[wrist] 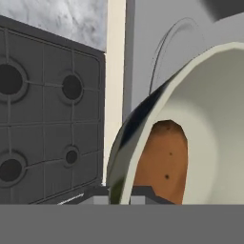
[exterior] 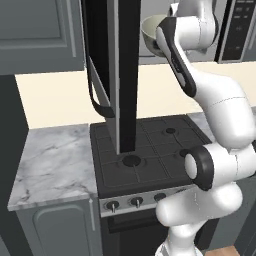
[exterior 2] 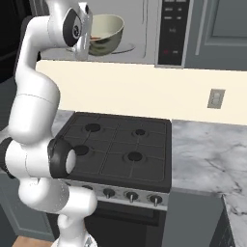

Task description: Pick the potato from the sink and place it in the bowl. Then pick the bowl and place it in the microwave. Then close the microwave door and press the start button.

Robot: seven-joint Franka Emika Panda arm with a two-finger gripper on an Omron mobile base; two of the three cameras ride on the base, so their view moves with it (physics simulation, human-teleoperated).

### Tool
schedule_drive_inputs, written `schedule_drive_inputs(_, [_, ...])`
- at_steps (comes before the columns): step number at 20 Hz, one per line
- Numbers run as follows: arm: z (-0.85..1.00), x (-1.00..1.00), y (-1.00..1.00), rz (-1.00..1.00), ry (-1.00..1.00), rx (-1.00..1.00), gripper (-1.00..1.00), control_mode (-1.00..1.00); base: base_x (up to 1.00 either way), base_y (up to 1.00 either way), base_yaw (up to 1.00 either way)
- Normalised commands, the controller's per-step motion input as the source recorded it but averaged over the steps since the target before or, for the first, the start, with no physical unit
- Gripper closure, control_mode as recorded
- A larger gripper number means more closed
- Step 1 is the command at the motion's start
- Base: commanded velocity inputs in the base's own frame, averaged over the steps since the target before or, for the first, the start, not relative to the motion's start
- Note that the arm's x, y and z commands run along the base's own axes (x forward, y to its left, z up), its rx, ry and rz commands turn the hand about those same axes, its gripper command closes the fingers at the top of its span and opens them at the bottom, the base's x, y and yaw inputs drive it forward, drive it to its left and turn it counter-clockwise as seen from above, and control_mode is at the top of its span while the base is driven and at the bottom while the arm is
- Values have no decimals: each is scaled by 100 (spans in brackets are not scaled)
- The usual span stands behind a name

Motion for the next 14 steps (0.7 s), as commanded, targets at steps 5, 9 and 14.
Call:
schedule_drive_inputs(5, [0, 61, 11, 7, 0, 0, 100, -100, 0, 0, 0])
schedule_drive_inputs(9, [-6, 49, 9, 10, 0, -1, 100, -100, 0, 0, 0])
schedule_drive_inputs(14, [-14, 28, 6, 10, 0, -2, 100, -100, 0, 0, 0])
